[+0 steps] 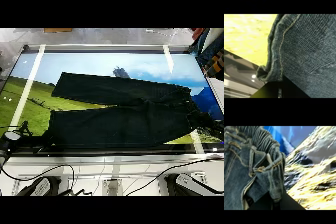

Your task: Fold the clothes and pants, and hang the long-sleeved shirts on hangers.

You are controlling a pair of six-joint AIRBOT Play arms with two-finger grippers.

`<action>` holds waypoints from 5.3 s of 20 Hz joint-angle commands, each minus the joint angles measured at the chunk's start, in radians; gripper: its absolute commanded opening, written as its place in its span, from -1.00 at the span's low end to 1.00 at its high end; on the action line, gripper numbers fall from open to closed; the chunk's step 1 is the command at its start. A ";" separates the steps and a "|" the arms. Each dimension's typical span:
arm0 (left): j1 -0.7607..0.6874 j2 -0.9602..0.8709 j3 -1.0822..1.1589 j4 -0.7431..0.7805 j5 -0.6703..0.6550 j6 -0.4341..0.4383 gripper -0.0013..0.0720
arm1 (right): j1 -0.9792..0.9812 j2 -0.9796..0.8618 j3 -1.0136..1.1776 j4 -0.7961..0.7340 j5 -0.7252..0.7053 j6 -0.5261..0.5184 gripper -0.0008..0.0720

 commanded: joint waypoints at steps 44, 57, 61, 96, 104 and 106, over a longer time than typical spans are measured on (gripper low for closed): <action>-0.453 -1.019 1.516 0.066 0.559 -0.228 -0.92 | 0.179 0.065 0.000 -0.294 -0.379 1.092 -0.88; -0.479 -1.017 1.516 0.060 0.780 -0.218 0.96 | 0.199 0.009 0.000 -0.430 -0.655 1.094 0.93; -0.391 -0.955 1.516 0.092 0.530 -0.218 0.95 | 0.199 0.036 0.000 -0.437 -0.600 0.914 0.92; -0.319 -1.021 1.401 -0.297 0.373 0.012 -0.91 | 0.199 0.069 0.008 -0.444 -0.388 0.797 0.91; -0.316 -0.765 1.397 0.192 -0.085 0.053 -0.91 | 0.297 0.084 0.303 -0.410 0.150 0.398 0.18; -0.321 -0.708 1.397 0.190 -0.117 0.053 -0.91 | 0.399 0.084 0.343 -0.348 0.145 0.398 -0.71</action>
